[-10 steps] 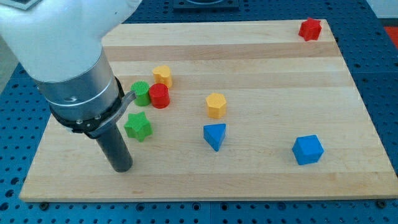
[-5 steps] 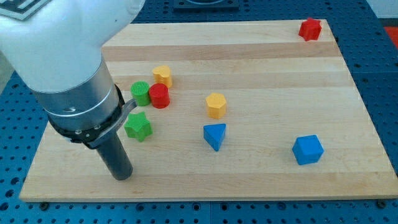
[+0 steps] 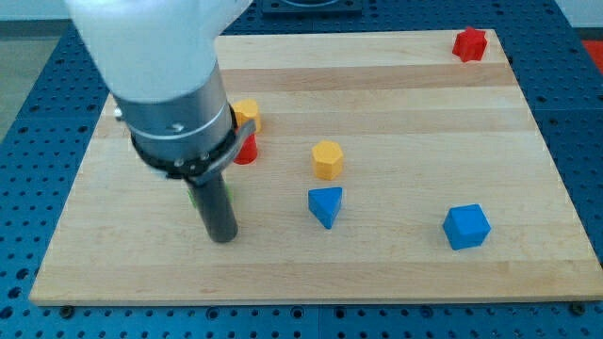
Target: Move green star near to the green circle
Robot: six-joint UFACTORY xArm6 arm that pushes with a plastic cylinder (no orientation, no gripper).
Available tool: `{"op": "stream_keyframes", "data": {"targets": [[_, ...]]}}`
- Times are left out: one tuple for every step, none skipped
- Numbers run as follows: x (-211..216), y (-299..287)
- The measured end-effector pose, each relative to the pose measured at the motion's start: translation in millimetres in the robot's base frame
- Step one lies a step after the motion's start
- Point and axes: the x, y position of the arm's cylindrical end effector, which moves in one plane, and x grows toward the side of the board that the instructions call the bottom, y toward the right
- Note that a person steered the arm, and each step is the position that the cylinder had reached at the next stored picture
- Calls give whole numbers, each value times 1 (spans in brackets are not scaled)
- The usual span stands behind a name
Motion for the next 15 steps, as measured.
{"op": "stream_keyframes", "data": {"targets": [[-24,-20],[-46,-50],[-67,-82],[-67,-94],[-67,-99],[-67,-98],[-68,-77],[-82,-52],[-96,-24],[-118,-1],[-138,19],[-155,37],[-164,44],[-151,44],[-123,41]]}}
